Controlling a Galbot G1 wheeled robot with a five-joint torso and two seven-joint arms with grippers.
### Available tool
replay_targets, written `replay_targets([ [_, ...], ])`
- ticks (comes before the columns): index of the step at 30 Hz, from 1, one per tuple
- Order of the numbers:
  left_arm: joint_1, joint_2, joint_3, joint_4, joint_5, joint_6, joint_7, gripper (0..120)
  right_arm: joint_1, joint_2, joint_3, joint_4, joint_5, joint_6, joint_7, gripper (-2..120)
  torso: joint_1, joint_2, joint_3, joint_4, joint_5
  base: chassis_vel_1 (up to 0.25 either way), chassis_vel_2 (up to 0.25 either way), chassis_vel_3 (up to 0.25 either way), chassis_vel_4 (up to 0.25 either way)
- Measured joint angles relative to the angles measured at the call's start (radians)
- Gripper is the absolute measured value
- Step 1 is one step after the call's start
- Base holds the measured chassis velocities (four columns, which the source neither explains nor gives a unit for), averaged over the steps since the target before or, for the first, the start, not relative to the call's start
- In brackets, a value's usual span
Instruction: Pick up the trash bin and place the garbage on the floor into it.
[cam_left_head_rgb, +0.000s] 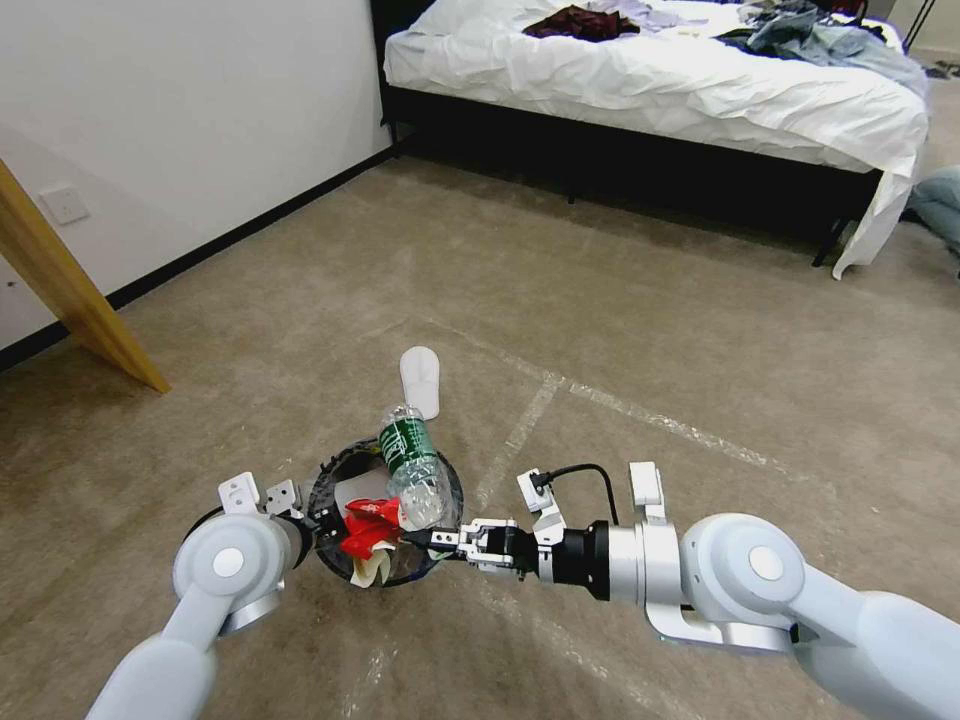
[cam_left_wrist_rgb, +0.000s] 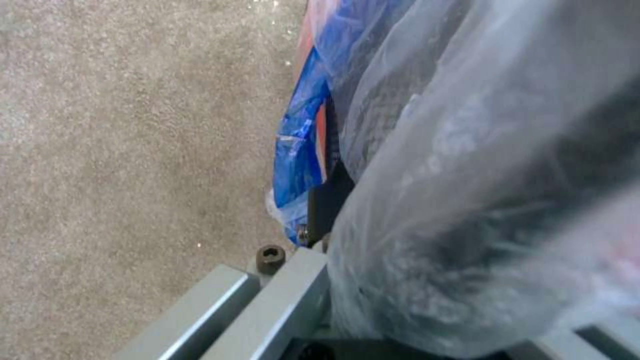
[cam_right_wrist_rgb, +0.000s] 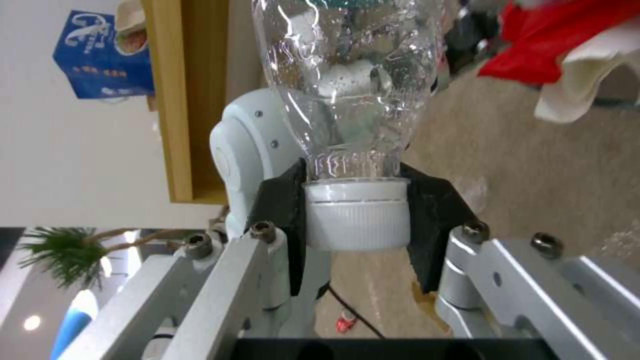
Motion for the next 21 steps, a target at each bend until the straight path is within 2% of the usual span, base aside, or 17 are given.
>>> replay_targets([
  [13, 0.006, -0.003, 0.001, -0.008, 0.013, -0.001, 0.007, 0, -0.012, 0.019, -0.009, -0.003, 0.005, 0.001, 0.015, 28, 0.0, 0.0, 0.0, 0.0002, -0.0001, 0.0, 0.0, 0.0, 0.0],
  [16, 0.007, -0.003, 0.0, -0.008, 0.013, -0.001, 0.009, 0, -0.019, 0.017, -0.008, -0.009, -0.017, 0.0, 0.008, 28, 0.0, 0.0, 0.0, -0.0001, -0.0001, 0.0, 0.0, 0.0, 0.0],
  [21, 0.005, -0.002, -0.001, -0.008, 0.007, -0.001, 0.01, 0, -0.035, 0.012, -0.009, -0.031, -0.13, -0.019, -0.051, 28, 0.0, 0.0, 0.0, 0.0001, 0.0, 0.0, 0.0, 0.0, 0.0],
])
